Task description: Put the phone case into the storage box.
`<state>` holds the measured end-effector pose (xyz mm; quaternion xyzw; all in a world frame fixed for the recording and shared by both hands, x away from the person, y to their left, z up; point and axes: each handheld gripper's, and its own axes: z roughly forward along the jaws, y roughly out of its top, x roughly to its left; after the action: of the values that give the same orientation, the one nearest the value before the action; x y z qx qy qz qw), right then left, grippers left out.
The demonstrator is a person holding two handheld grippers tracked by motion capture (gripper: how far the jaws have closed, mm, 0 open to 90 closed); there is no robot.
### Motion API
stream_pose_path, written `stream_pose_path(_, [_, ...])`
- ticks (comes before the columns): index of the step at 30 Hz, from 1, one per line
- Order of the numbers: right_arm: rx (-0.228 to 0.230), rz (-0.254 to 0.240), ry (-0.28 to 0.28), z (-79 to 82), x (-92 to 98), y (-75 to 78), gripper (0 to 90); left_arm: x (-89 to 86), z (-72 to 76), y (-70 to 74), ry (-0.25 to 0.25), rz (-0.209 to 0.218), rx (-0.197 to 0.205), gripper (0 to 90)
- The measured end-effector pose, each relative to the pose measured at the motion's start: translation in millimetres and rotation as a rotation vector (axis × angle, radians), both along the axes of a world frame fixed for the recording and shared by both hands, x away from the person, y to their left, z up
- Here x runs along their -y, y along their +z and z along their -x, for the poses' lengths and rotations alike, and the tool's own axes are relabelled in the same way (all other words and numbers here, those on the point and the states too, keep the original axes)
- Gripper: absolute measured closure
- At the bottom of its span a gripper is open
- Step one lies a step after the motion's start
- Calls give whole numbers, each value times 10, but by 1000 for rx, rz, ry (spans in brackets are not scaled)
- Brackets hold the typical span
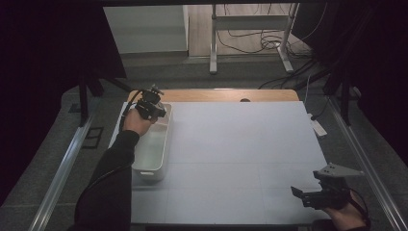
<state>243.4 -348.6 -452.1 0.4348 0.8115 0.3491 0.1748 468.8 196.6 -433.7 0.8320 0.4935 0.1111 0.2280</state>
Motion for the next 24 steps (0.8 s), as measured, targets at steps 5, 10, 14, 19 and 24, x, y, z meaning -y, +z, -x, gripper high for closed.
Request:
stream_pose_path(5, [0,2,3,-1,-2,-1,5,25,-24,-19,-3,2,3,883])
stream_pose_path(10, [1,5,7,-1,-4,-2,8,56,-38,-44,-6,6,10,882])
stream_pose_path(14, [0,9,8,-1,-6,-3,10,51,-57,-59,7,24,21,879])
stream_pose_path(19, [-2,11,11,-3,-7,-4,12,47,-65,-75,12,33,47,857])
stream_pose_path(24, [-3,12,11,-1,-11,-5,12,47,-62,-81,11,52,72,794])
